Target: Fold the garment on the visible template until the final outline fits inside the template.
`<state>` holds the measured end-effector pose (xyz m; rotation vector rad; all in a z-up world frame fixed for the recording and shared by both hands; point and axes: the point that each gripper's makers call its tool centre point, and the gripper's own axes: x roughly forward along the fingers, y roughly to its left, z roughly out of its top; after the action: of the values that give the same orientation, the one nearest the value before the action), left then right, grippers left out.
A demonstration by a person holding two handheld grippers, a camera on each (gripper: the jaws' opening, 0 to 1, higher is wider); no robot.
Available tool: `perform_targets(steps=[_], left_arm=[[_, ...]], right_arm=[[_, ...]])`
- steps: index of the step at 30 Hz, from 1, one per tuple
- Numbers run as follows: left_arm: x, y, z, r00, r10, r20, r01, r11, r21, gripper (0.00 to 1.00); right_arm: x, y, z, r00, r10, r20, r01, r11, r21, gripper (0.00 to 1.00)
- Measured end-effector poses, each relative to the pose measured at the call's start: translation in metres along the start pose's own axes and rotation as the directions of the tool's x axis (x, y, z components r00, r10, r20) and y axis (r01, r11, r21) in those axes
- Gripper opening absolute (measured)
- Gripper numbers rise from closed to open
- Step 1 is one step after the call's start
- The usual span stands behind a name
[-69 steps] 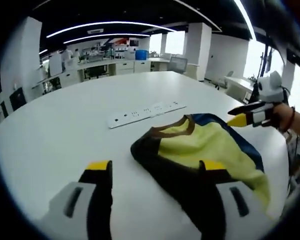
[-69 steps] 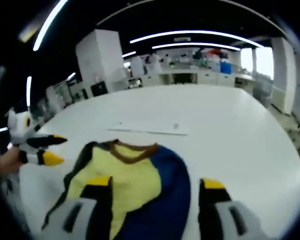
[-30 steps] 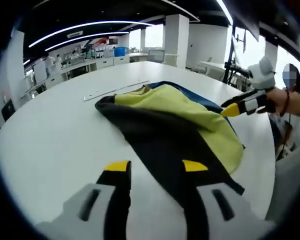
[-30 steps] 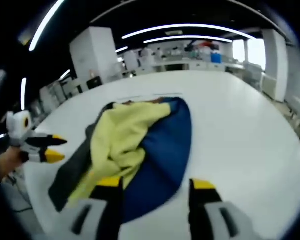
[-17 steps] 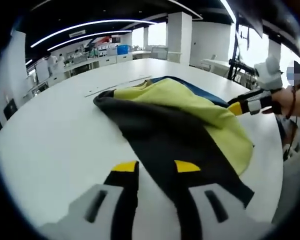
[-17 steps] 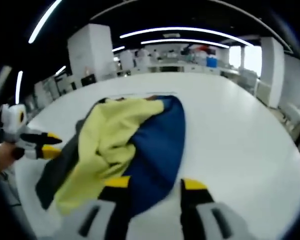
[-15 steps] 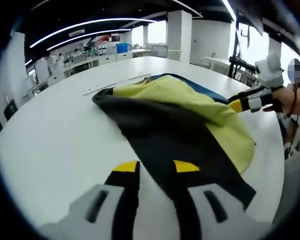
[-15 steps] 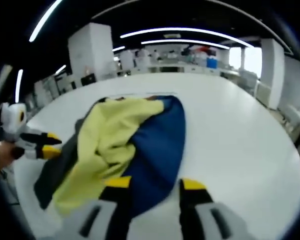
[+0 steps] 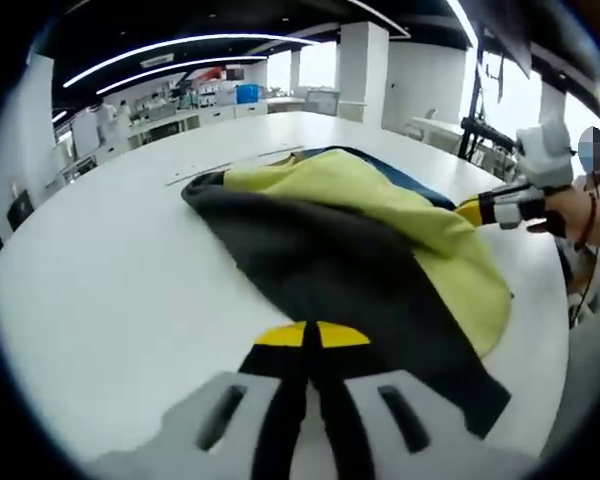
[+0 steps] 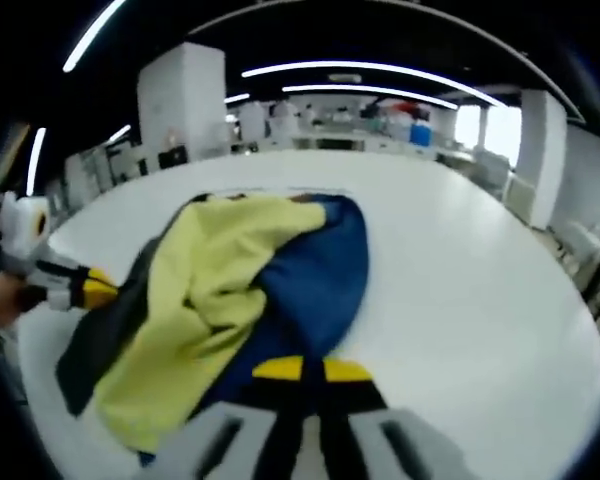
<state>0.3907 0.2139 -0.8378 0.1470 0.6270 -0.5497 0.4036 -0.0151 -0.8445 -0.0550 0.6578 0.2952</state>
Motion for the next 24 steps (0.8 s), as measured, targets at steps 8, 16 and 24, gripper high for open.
perform_targets(steps=[8, 16, 24], left_arm=[[-0.006, 0.0, 0.004, 1.0, -0.002, 0.013, 0.003, 0.992, -0.122, 0.0], [-0.035, 0.022, 0.026, 0.996, 0.052, 0.077, -0.043, 0.992, -0.115, 0.0], [-0.061, 0.069, 0.023, 0.984, 0.159, 0.078, -0.146, 0.977, -0.153, 0.0]], right_arm=[[-0.003, -0.001, 0.004, 0.999, 0.034, -0.005, -0.033, 0.999, 0.003, 0.0], [-0.012, -0.005, 0.022, 0.998, 0.059, 0.02, -0.059, 0.998, -0.017, 0.0], [-0.021, -0.012, 0.038, 0.997, 0.064, 0.041, -0.062, 0.997, -0.053, 0.0]])
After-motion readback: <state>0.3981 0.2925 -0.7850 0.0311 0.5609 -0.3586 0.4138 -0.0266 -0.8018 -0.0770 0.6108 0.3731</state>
